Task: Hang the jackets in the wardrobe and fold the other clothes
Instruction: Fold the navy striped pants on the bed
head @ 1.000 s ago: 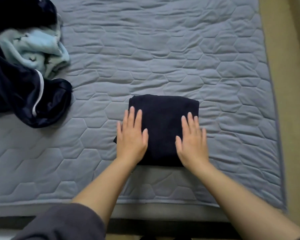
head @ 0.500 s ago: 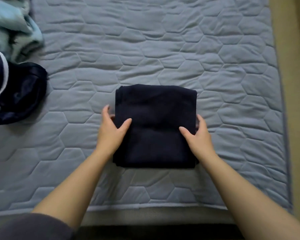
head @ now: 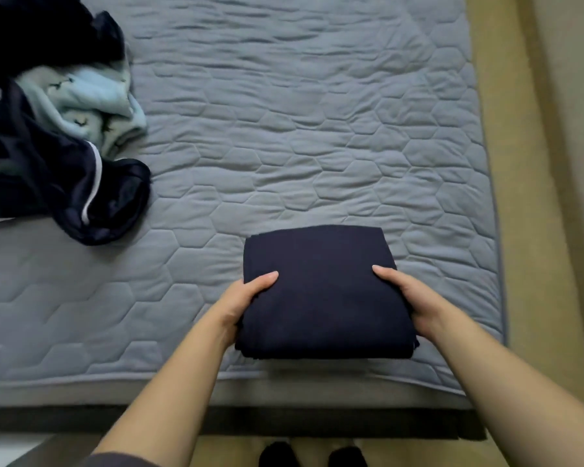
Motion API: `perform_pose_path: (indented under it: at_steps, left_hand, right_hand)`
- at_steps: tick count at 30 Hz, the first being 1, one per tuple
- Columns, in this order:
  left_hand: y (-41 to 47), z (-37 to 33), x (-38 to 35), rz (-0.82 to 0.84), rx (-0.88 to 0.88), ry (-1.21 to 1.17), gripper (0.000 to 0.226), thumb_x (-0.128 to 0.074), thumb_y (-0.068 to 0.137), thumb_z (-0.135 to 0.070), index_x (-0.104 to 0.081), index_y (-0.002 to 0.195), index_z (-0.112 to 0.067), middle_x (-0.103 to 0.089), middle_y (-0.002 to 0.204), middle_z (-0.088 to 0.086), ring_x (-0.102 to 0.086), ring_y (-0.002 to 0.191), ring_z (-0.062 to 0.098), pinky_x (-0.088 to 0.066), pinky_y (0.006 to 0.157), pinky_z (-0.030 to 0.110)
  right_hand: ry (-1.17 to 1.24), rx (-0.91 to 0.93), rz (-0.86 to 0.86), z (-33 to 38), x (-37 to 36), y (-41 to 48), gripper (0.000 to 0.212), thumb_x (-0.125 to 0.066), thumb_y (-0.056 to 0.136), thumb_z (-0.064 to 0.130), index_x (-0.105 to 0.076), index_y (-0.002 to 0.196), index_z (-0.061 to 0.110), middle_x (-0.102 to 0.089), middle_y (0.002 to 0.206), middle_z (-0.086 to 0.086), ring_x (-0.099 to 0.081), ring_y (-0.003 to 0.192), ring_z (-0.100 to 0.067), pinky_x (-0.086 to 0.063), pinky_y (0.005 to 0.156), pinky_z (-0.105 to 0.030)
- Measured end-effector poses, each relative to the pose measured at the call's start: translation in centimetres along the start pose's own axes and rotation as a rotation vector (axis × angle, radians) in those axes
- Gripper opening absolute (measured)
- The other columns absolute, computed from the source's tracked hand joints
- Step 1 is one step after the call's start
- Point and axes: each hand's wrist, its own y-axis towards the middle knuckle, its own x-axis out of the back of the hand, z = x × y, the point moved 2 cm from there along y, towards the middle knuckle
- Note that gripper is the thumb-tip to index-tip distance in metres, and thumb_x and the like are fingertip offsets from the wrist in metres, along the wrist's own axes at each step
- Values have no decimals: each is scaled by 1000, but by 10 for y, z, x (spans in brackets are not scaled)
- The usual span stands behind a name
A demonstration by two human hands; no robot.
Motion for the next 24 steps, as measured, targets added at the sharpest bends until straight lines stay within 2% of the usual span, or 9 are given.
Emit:
perform_pose_path:
  at_steps: [3,5,9,11,15,19,24]
  left_hand:
    - [-80,-8,-6,-17,40,-90,49,-72,68,-33,-65,112,-11,-72,103,11,-71,89,25,-56,69,31]
    - [-137,-13,-10,-25,70,-183,47,-70,70,-32,-66,110,-9,-71,105,13,-71,88,25,-56,71,33]
    - [-246,-15,-12,-45,28,-390,32,-66,72,-27,-73,95,-6,-72,102,13,-72,82,24,-58,62,30]
    - [-298,-10,-12,-58,-40,-484,28,-65,74,-25,-76,91,-6,-72,102,13,-72,83,25,-57,59,30]
    - [-403,21,-19,-161,-214,-705,27,-61,77,-25,-78,86,-6,-73,96,12,-72,81,23,-57,58,29]
    - [-505,77,-31,-390,-447,-912,27,-56,83,-19,-78,74,-6,-74,82,11,-72,71,18,-54,50,24]
    - [-618,183,-51,-528,-647,-1152,32,-63,78,-32,-75,99,-11,-69,111,14,-68,96,33,-57,66,40]
  right_hand:
    - [9,-20,19,-2,-23,-74,43,-65,76,33,-69,112,9,-71,109,-10,-71,90,-22,-53,75,-33]
    - [23,-41,69,0,-40,-124,38,-67,74,34,-75,102,9,-71,108,-11,-71,89,-23,-56,72,-32]
    - [-4,-31,205,7,-79,-209,29,-67,74,32,-79,88,10,-73,103,-11,-72,82,-23,-58,63,-30]
    - [-44,-25,262,6,-99,-245,28,-67,74,30,-78,89,9,-72,104,-12,-72,82,-24,-58,63,-31]
    - [-196,-34,430,-8,-140,-311,31,-65,79,29,-76,98,7,-70,109,-14,-71,89,-28,-57,74,-36]
    - [-412,-54,626,-37,-193,-370,29,-67,73,30,-78,89,7,-73,100,-13,-72,84,-27,-57,61,-32]
    - [-690,-154,889,-117,-255,-441,30,-72,70,32,-78,90,10,-72,103,-13,-72,86,-27,-58,62,-33]
